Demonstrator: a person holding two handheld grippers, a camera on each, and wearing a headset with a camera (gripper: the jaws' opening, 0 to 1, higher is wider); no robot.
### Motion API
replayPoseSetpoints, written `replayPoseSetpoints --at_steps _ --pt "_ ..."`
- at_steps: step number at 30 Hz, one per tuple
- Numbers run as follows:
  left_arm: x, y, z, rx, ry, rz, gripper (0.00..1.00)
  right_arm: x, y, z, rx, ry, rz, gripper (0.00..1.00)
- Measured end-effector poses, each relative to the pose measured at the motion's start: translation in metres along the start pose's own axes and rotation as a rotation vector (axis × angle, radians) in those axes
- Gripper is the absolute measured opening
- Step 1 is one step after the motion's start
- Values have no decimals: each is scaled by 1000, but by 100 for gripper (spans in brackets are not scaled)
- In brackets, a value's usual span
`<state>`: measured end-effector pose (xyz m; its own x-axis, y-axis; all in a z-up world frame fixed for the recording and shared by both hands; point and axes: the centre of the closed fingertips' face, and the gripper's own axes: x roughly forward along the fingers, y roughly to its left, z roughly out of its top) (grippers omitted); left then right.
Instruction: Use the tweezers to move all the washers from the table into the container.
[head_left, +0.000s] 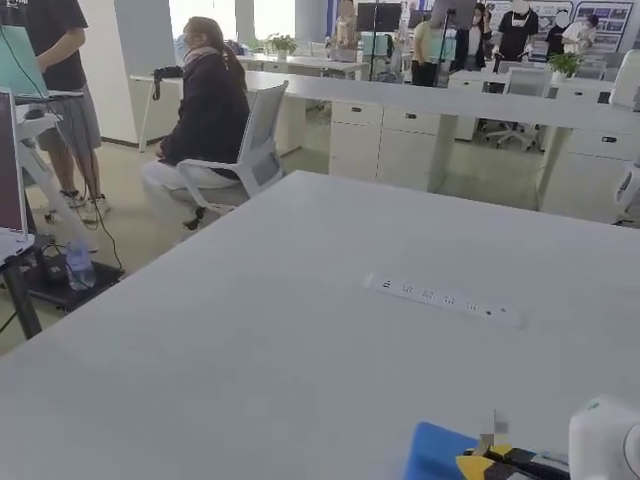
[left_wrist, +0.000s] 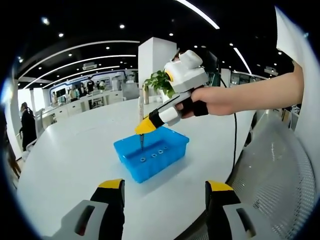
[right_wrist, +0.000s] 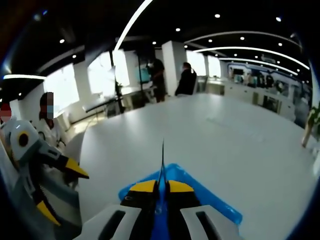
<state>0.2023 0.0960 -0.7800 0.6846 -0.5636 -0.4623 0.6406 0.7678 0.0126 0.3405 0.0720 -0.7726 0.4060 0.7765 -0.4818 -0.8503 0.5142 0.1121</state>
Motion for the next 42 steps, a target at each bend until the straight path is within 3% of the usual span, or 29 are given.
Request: replayPoseSetpoints --at_steps 16,19,22,24,27,30,31,34,38,39,42 --pt "-1 0 4 -11 -24 2 59 -36 7 21 -20 -104 -16 3" --pt "-2 -10 17 -51 -95 -57 59 -42 13 21 -20 -114 -7 3" --pt "-2 -7 11 -58 -68 -47 56 -47 20 18 -35 -121 8 3" --pt "-2 -11 12 -58 -67 -69 56 -50 25 16 -38 -125 18 3" --pt "-3 -23 18 -114 -93 -143 53 -55 31 15 -51 -133 53 3" --pt "-6 -31 17 -200 -54 -231 46 -60 42 11 -82 -127 133 3" --pt "-8 -32 20 -211 -58 -262 42 -62 45 10 -96 -124 156 3" --pt "-12 -25 34 -201 -63 -269 33 -72 57 5 -151 -94 222 3" --pt "-12 -19 74 -169 -110 -307 33 -82 73 -4 -194 -57 293 3" --pt "-11 -20 84 -145 -117 -325 32 -85 79 -10 -214 -33 325 3" --pt "-8 -24 100 -69 -133 -357 26 -87 85 -19 -242 14 365 3"
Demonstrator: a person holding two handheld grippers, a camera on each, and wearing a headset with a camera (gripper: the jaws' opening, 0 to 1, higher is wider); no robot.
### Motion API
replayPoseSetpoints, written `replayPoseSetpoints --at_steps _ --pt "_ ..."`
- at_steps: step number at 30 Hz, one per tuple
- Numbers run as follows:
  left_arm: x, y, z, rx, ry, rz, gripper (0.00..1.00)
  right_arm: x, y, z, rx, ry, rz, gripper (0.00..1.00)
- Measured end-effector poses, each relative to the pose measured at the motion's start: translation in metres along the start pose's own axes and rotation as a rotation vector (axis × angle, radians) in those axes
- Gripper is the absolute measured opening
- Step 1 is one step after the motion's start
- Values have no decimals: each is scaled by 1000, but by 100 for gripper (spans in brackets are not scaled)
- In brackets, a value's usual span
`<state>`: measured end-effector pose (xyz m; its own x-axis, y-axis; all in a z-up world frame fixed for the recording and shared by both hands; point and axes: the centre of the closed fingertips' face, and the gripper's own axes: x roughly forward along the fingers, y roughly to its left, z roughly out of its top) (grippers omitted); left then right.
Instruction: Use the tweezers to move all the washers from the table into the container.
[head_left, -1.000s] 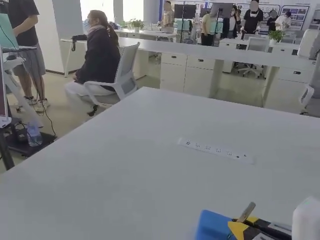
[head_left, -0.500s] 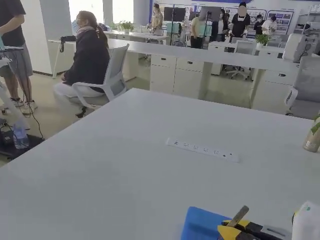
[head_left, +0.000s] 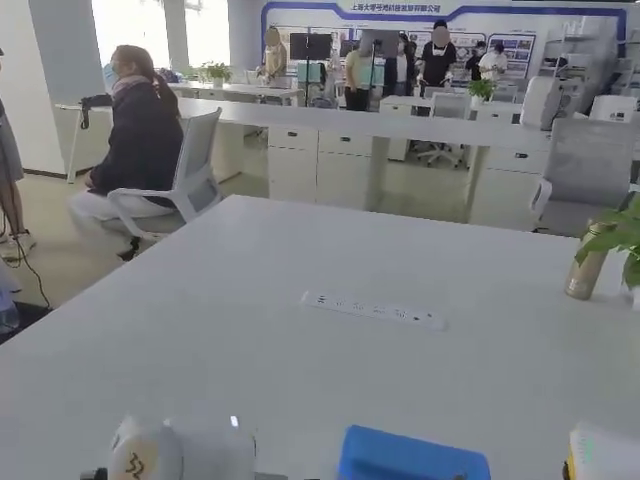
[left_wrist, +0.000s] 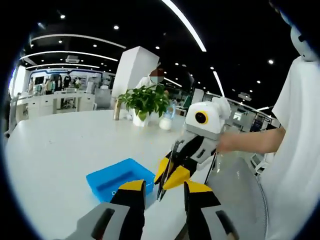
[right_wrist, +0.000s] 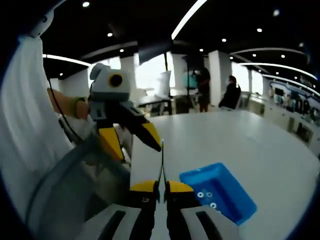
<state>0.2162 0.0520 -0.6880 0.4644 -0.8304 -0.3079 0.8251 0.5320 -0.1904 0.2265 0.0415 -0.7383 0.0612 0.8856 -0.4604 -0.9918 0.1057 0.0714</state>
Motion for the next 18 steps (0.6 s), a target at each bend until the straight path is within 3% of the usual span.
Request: replayPoseSetpoints --at_steps 4,9,11,14,18 --pt "11 -11 2 49 54 -83 18 2 10 -8 -46 47 30 3" --pt "20 -27 8 89 64 -154 9 0 16 -16 -78 91 56 3" --pt "22 -32 7 98 88 -193 5 1 17 -19 -92 106 62 3" --pt "26 -33 3 140 131 -204 3 2 19 -23 -109 123 78 3" --pt "29 -36 6 147 134 -226 6 4 23 -25 -142 154 89 3"
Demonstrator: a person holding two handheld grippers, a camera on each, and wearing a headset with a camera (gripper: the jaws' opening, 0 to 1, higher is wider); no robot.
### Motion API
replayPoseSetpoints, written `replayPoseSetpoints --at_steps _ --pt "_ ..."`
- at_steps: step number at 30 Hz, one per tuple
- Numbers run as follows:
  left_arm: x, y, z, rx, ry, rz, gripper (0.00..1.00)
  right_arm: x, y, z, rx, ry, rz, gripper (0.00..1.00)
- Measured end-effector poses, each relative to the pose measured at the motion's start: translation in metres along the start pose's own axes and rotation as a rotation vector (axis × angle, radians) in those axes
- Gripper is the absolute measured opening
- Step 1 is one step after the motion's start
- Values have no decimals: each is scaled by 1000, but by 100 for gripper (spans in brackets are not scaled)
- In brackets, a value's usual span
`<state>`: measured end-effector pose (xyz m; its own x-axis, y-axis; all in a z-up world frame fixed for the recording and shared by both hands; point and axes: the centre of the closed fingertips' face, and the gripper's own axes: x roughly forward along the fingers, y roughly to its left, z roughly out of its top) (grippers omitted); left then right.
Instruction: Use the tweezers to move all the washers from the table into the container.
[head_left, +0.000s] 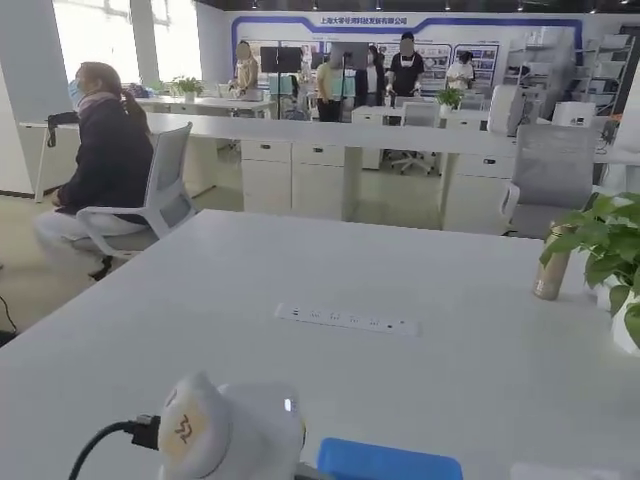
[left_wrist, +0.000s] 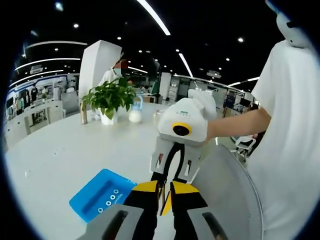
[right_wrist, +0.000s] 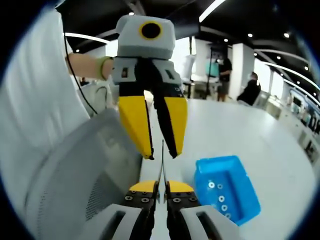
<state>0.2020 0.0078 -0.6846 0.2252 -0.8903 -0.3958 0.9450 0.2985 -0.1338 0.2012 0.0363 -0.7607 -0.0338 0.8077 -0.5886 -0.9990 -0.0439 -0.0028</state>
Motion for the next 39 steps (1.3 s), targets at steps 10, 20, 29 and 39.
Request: replayPoseSetpoints --at_steps 10,20,29,39 --pt "1 14 -44 110 228 14 0 9 -8 -34 -12 128 -14 4" --pt "12 23 -100 146 415 -16 0 34 -6 -69 -3 195 -51 5" --pt "12 31 -118 172 495 -32 0 45 -12 -77 28 161 -113 6" --pt "10 39 -137 180 583 -49 0 15 -8 -73 128 70 -185 21"
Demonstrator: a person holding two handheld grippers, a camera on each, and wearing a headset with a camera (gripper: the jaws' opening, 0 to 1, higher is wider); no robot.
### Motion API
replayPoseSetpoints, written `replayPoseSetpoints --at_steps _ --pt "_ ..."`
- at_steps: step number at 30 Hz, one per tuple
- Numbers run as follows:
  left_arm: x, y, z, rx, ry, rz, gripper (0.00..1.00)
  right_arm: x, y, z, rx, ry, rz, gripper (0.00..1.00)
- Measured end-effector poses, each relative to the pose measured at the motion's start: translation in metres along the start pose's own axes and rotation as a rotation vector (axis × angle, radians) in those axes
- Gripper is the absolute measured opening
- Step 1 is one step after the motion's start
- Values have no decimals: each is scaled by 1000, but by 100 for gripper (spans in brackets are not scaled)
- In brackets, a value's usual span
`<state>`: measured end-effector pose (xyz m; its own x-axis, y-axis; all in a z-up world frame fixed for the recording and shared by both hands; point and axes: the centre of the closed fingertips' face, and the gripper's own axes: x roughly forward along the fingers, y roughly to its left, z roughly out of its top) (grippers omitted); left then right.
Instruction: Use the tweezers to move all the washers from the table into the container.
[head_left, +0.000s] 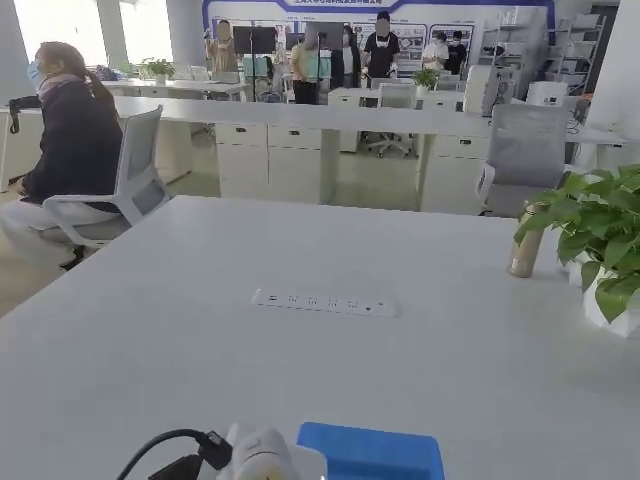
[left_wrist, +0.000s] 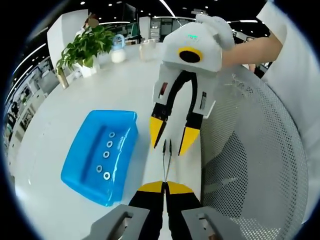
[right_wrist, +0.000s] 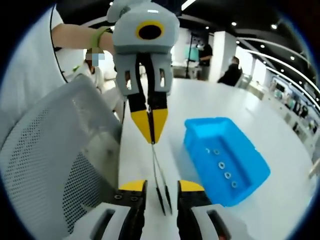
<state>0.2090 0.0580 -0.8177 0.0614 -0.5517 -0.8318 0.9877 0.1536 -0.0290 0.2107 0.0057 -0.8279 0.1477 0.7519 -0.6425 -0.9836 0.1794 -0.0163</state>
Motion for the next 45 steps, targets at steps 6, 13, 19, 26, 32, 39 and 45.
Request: replayPoseSetpoints --at_steps 6,13,19,26,32,39,45 --pt "8 3 -9 -13 41 -13 0 -42 -4 3 69 -52 -104 24" --pt "10 3 -14 -29 54 -11 0 -83 -20 8 182 -160 -234 25" --pt "4 6 -14 -81 4 45 0 -96 -32 9 248 -225 -319 27" --pt "-22 10 -2 -231 -206 171 15 -112 -43 20 347 -342 -396 38" --pt "-58 19 12 -436 -461 306 36 -131 -57 28 409 -414 -468 53" --pt "-98 36 6 -554 -662 509 69 -153 -73 29 427 -456 -549 73" --pt "-134 43 0 -648 -813 708 89 -166 -78 33 397 -503 -619 98"
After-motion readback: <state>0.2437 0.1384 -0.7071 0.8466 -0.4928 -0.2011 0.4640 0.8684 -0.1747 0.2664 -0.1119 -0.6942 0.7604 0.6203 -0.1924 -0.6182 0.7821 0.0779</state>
